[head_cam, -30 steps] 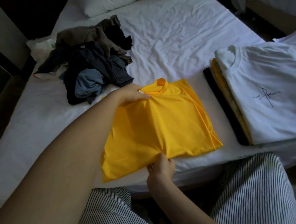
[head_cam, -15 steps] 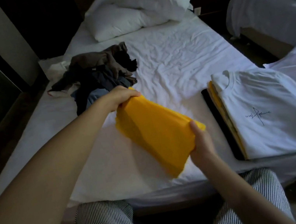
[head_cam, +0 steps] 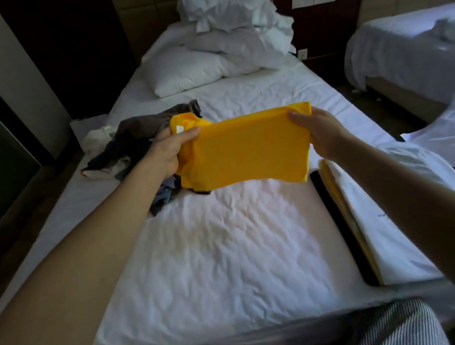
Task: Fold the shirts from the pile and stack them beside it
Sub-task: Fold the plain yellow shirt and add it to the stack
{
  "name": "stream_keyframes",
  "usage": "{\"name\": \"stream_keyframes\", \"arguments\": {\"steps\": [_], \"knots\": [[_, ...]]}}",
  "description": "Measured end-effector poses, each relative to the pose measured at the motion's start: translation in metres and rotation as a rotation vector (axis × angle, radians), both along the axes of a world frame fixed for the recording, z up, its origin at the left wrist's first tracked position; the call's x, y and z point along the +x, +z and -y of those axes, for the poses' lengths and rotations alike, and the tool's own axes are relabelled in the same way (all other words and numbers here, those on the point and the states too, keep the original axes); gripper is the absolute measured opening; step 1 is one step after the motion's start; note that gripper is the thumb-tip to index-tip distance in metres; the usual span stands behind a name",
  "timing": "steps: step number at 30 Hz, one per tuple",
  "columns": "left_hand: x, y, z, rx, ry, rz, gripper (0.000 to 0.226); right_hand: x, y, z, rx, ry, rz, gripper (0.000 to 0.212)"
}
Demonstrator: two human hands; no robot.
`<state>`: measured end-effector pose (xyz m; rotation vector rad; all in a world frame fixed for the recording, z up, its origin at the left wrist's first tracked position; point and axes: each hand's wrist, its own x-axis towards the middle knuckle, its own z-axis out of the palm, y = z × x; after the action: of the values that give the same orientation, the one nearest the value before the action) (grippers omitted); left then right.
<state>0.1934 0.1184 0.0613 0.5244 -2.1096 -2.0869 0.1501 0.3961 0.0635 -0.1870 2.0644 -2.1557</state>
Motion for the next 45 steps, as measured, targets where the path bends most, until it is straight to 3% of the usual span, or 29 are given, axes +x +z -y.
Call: {"name": "stream_keyframes", "arguments": {"steps": [4, 7, 9, 11, 13, 16, 18, 20, 24, 30, 34, 37, 40, 43, 45], "knots": [[0.041, -0.063, -0.004, -0.005, -0.044, -0.001, 0.024, 0.027, -0.056, -0.01, 0.04, 0.004, 0.059, 0.047], [0.091, -0.141, -0.008, -0.052, -0.07, 0.174, 0.02, 0.068, -0.135, -0.026, 0.225, 0.1, 0.247, 0.031], [0.129, -0.184, -0.019, -0.124, -0.111, 0.265, 0.035, 0.101, -0.183, -0.033, 0.324, 0.168, 0.383, 0.03], [0.15, -0.201, -0.03, -0.175, -0.106, 0.251, 0.047, 0.117, -0.206, -0.036, 0.308, 0.157, 0.385, 0.009], [0.148, -0.204, -0.032, -0.131, -0.093, 0.233, 0.042, 0.116, -0.207, -0.034, 0.312, 0.135, 0.365, 0.012], [0.135, -0.2, -0.023, -0.098, 0.009, 0.317, 0.01, 0.105, -0.209, -0.036, 0.322, 0.026, 0.346, 0.04], [0.132, -0.205, -0.009, -0.127, 0.071, 0.341, 0.023, 0.099, -0.214, -0.042, 0.288, -0.052, 0.334, 0.049], [0.138, -0.208, 0.002, -0.144, 0.055, 0.346, 0.018, 0.101, -0.22, -0.049, 0.31, -0.044, 0.356, 0.048], [0.16, -0.22, 0.009, -0.225, -0.077, 0.428, 0.011, 0.119, -0.228, -0.056, 0.465, 0.053, 0.312, 0.022], [0.122, -0.193, 0.016, 0.156, -0.02, 0.464, 0.035, 0.085, -0.208, -0.043, 0.382, 0.059, 0.369, 0.016], [0.087, -0.178, 0.014, 0.252, 0.02, 0.531, 0.041, 0.051, -0.196, -0.027, 0.253, -0.014, 0.428, 0.045], [0.067, -0.19, 0.015, 0.14, 0.13, 0.546, 0.05, 0.037, -0.195, -0.017, 0.165, -0.041, 0.48, 0.045], [0.067, -0.193, 0.0, -0.133, 0.265, 0.394, 0.017, 0.03, -0.196, -0.011, 0.161, -0.152, 0.398, 0.023], [0.091, -0.199, -0.01, -0.284, 0.36, 0.153, 0.015, 0.028, -0.198, -0.012, 0.141, -0.292, 0.214, 0.014], [0.109, -0.214, -0.01, -0.309, 0.407, 0.175, 0.012, 0.031, -0.205, -0.015, 0.141, -0.327, 0.202, 0.016]]}}
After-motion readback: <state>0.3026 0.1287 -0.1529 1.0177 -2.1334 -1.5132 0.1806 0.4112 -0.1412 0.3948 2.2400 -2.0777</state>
